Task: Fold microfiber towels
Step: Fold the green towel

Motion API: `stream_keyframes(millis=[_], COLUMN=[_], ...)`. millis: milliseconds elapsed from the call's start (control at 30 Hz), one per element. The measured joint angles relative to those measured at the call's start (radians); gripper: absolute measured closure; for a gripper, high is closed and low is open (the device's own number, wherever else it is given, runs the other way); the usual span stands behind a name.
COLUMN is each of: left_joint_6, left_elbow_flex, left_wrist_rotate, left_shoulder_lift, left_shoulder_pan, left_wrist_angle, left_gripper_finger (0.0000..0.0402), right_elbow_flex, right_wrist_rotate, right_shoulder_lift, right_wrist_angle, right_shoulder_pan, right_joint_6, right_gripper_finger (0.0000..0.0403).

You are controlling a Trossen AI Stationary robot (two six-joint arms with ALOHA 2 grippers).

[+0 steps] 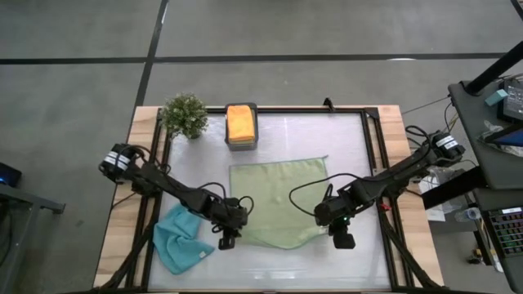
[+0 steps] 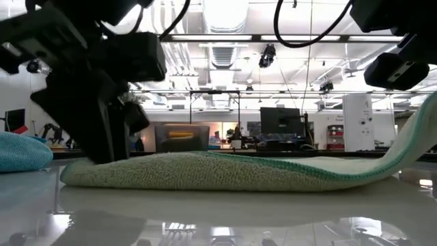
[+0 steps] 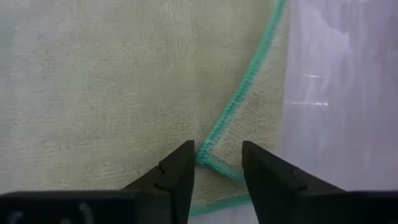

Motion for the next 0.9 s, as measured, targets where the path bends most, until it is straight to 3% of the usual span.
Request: stream_keyframes(millis=[167, 367, 667, 900], left_joint_6=[0.007, 0.057, 0.114, 0.114], left_elbow_flex=[0.0, 0.0, 0.0, 0.001], left_wrist_rotate=[0.006, 0.011, 0.013, -0.181], left_shoulder_lift=[0.013, 0.006, -0.053, -0.192], left_shoulder_pan=[0.0, -0.002, -0.015, -0.016], left_wrist_angle=[0.016, 0.014, 0.0, -0.168], left_gripper_finger=[0.0308, 0.039, 0.0401, 0.0401], right_elbow_flex=[-0.001, -0.001, -0.001, -0.001], right_wrist_rotate=[0.001, 0.002, 0.012, 0.029], right_shoulder_lift=[0.004, 0.004, 0.004, 0.004], right_wrist_angle=[0.001, 0.004, 0.004, 0.004], right_shoulder_pan=[0.0, 0.0, 0.0, 0.0], right_joint_6=[0.0, -0.002, -0.002, -0.01], right_gripper_finger=[0.0394, 0.0394, 0.0394, 0.0394])
